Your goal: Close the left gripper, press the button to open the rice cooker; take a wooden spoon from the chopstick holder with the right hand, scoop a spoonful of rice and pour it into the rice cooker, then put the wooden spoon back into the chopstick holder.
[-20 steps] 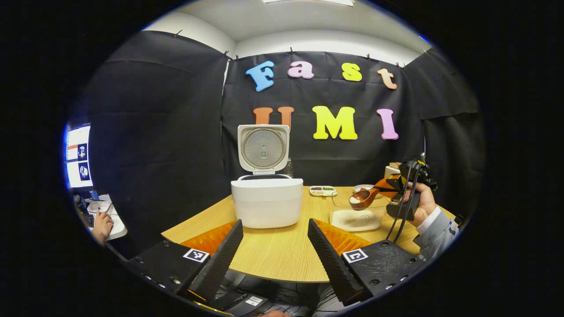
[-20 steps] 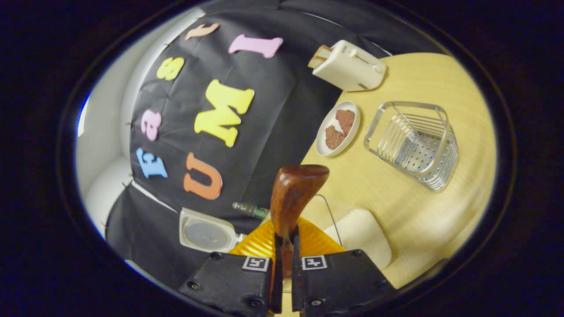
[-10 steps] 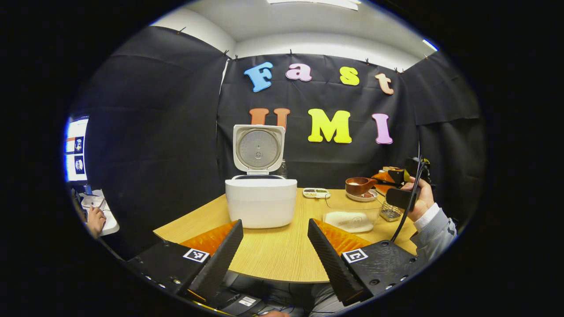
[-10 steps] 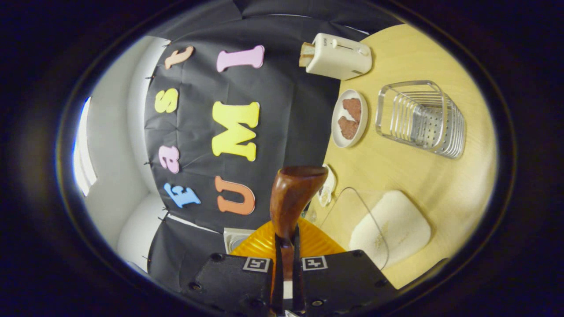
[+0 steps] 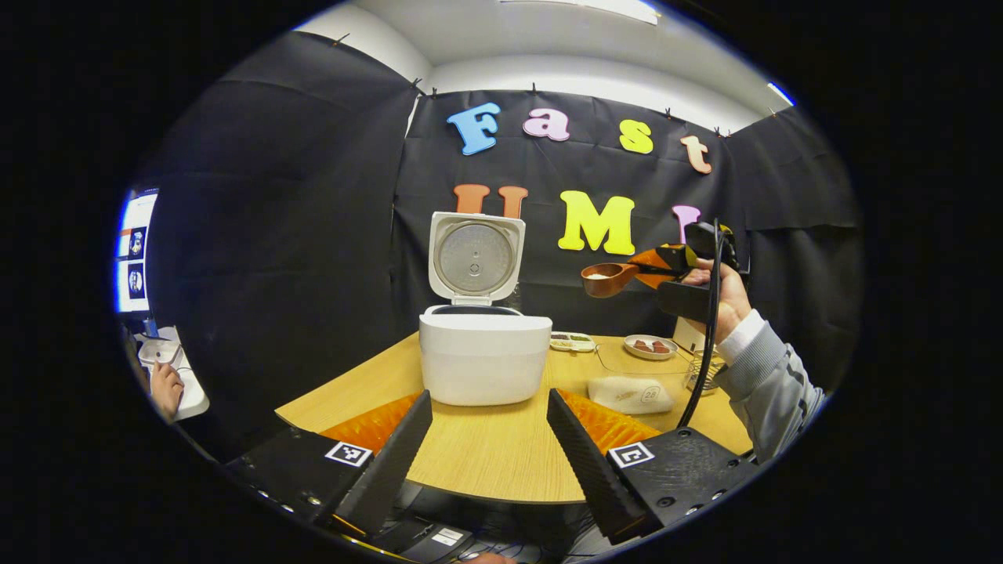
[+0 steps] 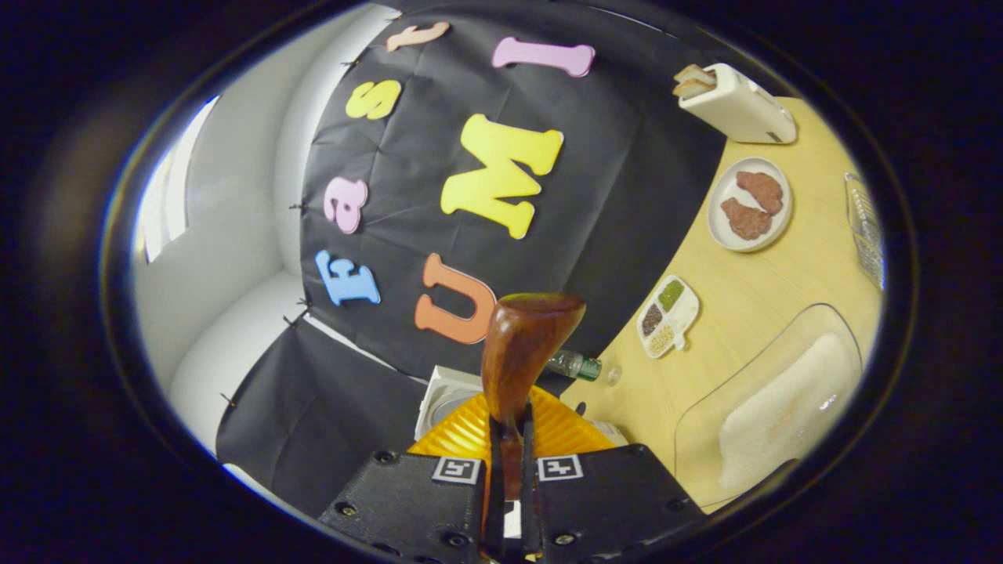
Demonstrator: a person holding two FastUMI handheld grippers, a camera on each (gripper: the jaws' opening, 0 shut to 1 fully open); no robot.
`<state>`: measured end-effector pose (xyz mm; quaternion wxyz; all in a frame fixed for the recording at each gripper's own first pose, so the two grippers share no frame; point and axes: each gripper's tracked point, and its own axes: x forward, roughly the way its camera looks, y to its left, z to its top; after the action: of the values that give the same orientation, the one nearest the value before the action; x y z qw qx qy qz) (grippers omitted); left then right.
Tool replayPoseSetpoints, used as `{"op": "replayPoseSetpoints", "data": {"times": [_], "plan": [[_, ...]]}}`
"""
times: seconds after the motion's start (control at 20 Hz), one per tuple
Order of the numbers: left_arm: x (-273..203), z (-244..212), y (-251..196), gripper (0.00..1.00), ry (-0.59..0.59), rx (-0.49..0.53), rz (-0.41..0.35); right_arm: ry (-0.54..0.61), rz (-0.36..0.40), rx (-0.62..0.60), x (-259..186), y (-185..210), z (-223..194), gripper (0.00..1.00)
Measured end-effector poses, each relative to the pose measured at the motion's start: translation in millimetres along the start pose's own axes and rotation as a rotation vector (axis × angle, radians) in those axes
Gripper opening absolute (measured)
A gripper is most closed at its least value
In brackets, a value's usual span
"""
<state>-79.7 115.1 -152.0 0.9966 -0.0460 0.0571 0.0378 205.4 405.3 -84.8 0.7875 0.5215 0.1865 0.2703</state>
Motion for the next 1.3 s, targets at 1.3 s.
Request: {"op": "replayPoseSetpoints", "data": {"times": [1.3], "plan": [[7.6,16.1,55.1,0.94,-0.059,0.021,0.089,0.07,0.021,-1.594,144.3,72.4,-197.7,0.14]]}}
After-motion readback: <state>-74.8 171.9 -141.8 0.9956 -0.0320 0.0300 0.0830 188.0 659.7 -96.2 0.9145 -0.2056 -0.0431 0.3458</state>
